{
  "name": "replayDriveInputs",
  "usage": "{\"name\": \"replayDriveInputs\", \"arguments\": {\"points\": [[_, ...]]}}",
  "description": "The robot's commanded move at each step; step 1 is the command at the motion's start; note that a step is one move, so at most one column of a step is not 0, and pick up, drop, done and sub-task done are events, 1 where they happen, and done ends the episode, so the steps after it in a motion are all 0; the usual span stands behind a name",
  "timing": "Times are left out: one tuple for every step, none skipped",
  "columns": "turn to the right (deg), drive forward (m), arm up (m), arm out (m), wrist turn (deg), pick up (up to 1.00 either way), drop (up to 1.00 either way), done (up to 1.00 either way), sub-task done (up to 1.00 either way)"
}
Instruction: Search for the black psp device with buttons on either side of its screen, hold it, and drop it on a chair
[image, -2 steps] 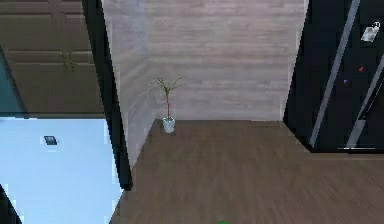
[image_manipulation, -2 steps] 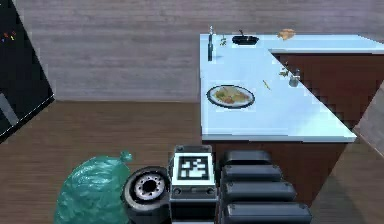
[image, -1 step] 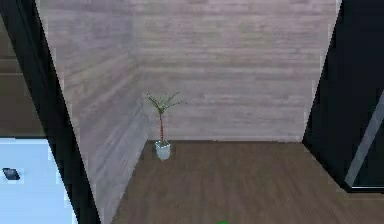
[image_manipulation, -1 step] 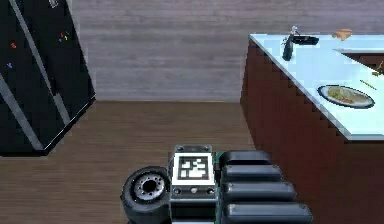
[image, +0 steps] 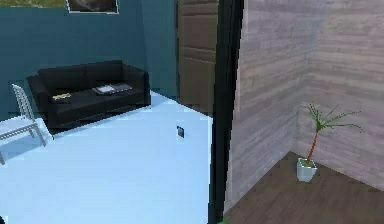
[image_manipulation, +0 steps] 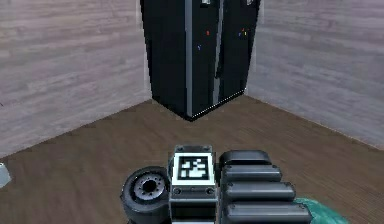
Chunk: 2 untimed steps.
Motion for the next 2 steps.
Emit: {"name": "replayDriveInputs", "arguments": {"points": [[-3.0,0.0,0.0,0.0,0.0,0.0,0.0,0.0,0.0],[0.0,0.25,0.0,0.0,0.0,0.0,0.0,0.0,0.0]]}}
